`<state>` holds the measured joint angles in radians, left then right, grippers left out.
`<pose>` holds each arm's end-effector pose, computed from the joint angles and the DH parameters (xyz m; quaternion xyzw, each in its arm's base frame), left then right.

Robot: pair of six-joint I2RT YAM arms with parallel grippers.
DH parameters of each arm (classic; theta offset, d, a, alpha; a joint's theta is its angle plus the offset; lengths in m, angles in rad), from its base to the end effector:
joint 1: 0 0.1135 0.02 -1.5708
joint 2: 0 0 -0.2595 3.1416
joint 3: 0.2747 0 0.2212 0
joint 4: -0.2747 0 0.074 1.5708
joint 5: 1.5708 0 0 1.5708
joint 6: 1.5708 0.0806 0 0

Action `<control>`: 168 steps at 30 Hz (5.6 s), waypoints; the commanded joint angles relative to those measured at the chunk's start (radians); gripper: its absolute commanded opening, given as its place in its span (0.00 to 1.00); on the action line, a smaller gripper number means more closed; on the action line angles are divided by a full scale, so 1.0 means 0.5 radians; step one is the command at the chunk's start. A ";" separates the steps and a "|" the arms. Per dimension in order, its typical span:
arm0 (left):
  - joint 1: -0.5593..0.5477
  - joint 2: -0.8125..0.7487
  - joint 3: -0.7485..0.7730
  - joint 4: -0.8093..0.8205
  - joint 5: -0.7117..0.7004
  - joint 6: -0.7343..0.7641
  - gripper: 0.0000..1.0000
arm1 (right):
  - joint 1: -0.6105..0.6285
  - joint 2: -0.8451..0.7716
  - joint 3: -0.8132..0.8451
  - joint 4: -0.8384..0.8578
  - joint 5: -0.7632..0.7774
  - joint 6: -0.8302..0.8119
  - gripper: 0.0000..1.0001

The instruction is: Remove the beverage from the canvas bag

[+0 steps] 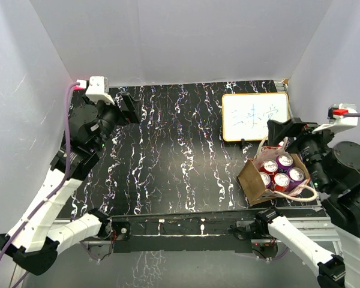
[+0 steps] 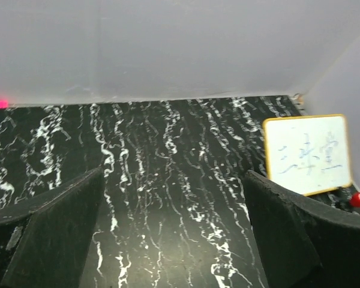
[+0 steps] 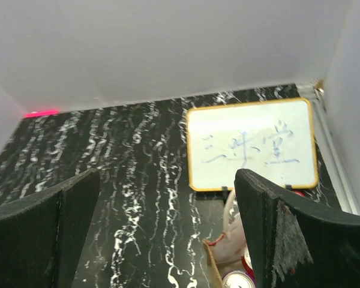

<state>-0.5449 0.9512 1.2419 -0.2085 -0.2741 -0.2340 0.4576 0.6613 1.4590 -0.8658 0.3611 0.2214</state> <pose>0.1885 -0.0887 0.4557 0.0046 0.6786 -0.1910 0.7092 0.0754 0.0054 0.4570 0.0370 0.7283 0.0999 0.6769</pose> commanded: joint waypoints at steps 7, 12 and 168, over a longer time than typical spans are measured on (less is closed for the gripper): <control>0.200 0.245 -0.109 0.144 -0.138 0.076 0.97 | -0.549 0.093 -0.402 0.082 -0.052 0.202 0.98; 0.198 0.315 -0.209 0.237 -0.193 0.132 0.97 | -0.760 0.101 -0.612 0.089 -0.132 0.269 0.98; -0.082 0.182 -0.664 0.788 -0.280 0.373 0.97 | -1.021 -0.365 -0.759 0.048 -0.391 0.770 0.07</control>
<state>-0.5797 1.0458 0.9157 0.1577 -0.4084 -0.0444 -0.0536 0.5308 1.0119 -1.0885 0.2806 0.6781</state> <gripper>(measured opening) 0.970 0.709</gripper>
